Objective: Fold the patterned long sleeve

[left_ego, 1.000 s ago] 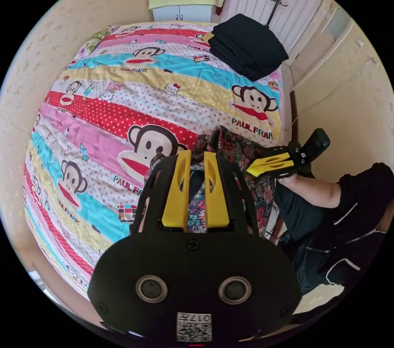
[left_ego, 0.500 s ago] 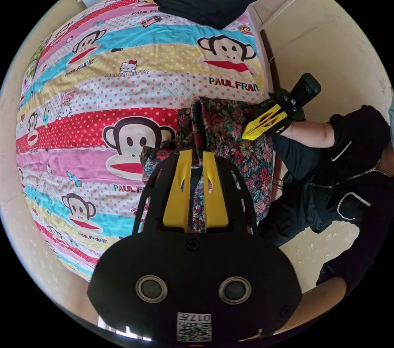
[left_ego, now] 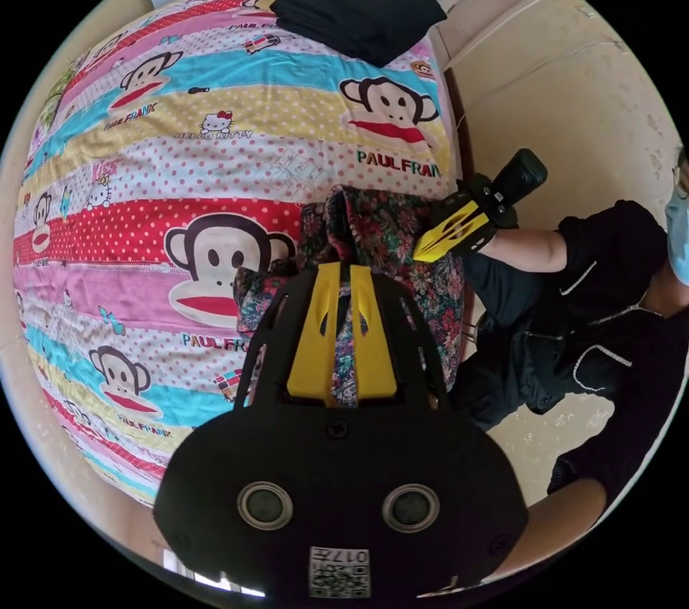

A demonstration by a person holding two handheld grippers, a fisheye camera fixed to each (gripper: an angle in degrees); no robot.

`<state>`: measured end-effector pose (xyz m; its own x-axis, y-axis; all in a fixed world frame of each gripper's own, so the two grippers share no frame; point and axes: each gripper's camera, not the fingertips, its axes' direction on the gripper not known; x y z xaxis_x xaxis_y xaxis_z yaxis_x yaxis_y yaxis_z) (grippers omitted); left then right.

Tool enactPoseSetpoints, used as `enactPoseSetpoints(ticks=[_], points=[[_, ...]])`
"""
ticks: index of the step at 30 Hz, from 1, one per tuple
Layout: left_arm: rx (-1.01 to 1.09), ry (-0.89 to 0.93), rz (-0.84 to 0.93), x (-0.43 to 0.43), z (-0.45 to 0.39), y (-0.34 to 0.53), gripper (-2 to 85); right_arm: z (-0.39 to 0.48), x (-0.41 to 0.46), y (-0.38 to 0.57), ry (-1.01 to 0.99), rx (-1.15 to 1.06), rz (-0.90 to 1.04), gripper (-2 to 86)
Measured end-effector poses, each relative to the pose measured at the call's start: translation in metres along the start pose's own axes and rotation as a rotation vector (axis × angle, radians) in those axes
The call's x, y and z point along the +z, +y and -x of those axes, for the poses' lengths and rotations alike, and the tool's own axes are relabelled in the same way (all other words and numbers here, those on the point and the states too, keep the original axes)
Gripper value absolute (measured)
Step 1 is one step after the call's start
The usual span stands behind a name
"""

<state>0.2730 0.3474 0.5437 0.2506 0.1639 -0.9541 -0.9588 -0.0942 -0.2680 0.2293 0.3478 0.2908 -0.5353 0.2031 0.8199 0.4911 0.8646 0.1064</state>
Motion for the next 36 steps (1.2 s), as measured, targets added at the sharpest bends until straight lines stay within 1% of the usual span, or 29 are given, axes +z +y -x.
enactPoseSetpoints(ticks=[2,4,6,9,10,12,14,17,19,20,21,22,23,25,27,29,31,33,36], points=[[0.002,-0.040,0.002,0.002,-0.002,-0.003,0.5,0.000,-0.002,-0.002,-0.007,-0.001,-0.013,0.3],[-0.008,-0.109,-0.136,-0.013,-0.004,0.000,-0.4,0.000,-0.007,-0.003,-0.015,-0.003,-0.044,0.3],[-0.052,-0.115,-0.195,-0.017,0.003,0.005,-0.7,0.000,-0.014,-0.003,-0.008,0.002,-0.097,0.3],[-0.115,-0.176,-0.129,0.011,0.009,0.011,-0.6,-0.004,-0.022,-0.002,0.035,0.039,-0.169,0.3],[-0.147,-0.174,-0.084,0.029,0.011,0.012,-0.5,-0.008,-0.019,-0.003,0.047,0.070,-0.153,0.3],[-0.207,-0.160,-0.058,0.048,0.014,0.016,-0.1,-0.014,-0.006,-0.009,0.062,0.109,-0.071,0.3],[-0.257,-0.125,-0.108,0.052,0.016,0.025,0.6,-0.014,0.009,-0.017,0.114,0.135,0.025,0.3],[-0.339,-0.039,-0.225,0.036,0.028,0.055,1.9,-0.007,0.014,-0.019,0.184,0.130,0.031,0.2],[-0.407,0.068,-0.374,0.012,0.037,0.095,2.1,-0.006,0.016,-0.020,0.194,0.134,0.030,0.2],[-0.423,0.089,-0.420,0.006,0.038,0.107,2.0,-0.008,0.017,-0.020,0.192,0.144,0.030,0.2],[-0.436,0.124,-0.515,-0.006,0.036,0.132,1.7,-0.009,0.018,-0.021,0.189,0.150,0.030,0.2],[-0.437,0.129,-0.618,-0.017,0.028,0.159,1.3,-0.011,0.018,-0.021,0.180,0.161,0.031,0.3],[-0.437,0.113,-0.672,-0.021,0.021,0.174,1.2,-0.013,0.019,-0.021,0.171,0.170,0.032,0.3],[-0.468,0.017,-0.840,-0.021,-0.015,0.230,1.2,-0.014,0.021,-0.022,0.163,0.180,0.030,0.3],[-0.522,-0.048,-0.893,-0.006,-0.040,0.267,3.1,-0.014,0.021,-0.022,0.158,0.180,0.026,0.3],[-0.565,-0.145,-0.888,0.015,-0.064,0.298,5.8,-0.011,0.022,-0.021,0.153,0.175,0.016,0.5],[-0.646,-0.348,-0.791,0.043,-0.090,0.328,7.9,-0.010,0.021,-0.020,0.143,0.170,0.004,0.6],[-0.682,-0.441,-0.710,0.061,-0.101,0.345,9.4,-0.010,0.020,-0.019,0.125,0.166,-0.011,0.9],[-0.699,-0.434,-0.651,0.078,-0.108,0.366,10.3,-0.010,0.020,-0.019,0.081,0.161,-0.023,2.1]])
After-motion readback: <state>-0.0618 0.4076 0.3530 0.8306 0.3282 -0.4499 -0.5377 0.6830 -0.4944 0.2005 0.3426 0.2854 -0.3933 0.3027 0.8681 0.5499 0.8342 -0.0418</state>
